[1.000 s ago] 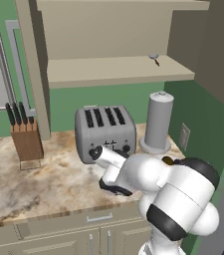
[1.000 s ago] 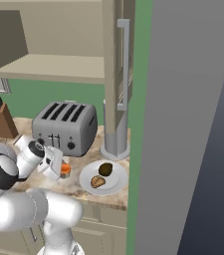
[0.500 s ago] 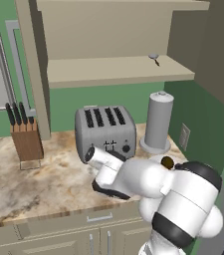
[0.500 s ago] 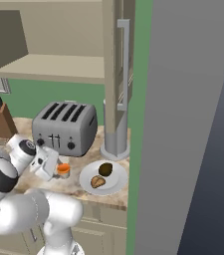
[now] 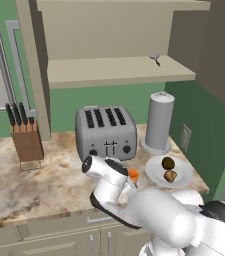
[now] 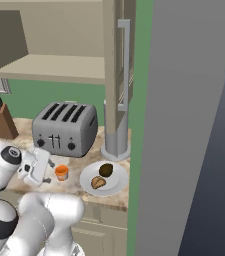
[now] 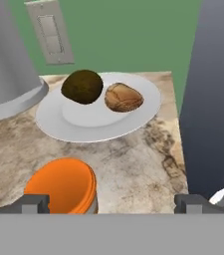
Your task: Pick the avocado and bread from the counter and place them on the plate. Then pick the jam from the cabinet and place it next to the plate. Lastly close the cabinet door.
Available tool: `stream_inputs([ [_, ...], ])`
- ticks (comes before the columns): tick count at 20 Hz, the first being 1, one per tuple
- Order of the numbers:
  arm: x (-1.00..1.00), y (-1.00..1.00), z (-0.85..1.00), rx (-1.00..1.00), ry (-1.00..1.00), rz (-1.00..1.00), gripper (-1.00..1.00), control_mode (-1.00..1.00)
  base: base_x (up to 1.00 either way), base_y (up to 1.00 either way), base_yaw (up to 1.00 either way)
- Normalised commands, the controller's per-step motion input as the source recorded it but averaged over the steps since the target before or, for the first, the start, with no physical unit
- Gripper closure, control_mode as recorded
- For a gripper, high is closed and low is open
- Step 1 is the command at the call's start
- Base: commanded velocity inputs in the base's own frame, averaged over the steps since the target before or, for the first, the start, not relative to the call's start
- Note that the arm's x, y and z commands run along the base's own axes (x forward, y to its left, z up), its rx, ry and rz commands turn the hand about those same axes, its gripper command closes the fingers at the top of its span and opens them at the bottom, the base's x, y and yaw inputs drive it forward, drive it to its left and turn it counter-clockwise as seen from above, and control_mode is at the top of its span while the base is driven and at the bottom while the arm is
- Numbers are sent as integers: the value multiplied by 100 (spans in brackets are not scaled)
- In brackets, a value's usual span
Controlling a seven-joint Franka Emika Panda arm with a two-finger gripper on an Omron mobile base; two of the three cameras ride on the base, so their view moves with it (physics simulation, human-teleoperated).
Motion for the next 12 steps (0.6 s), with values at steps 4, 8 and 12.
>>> stream_inputs([
  [4, -36, 18, 57, 0, -22, 2, -100, -100, 0, 0, 0],
  [8, -40, 15, 53, 0, -17, 2, -100, -100, 0, 0, 0],
  [12, -47, 17, 52, 0, -15, 2, -100, -100, 0, 0, 0],
])
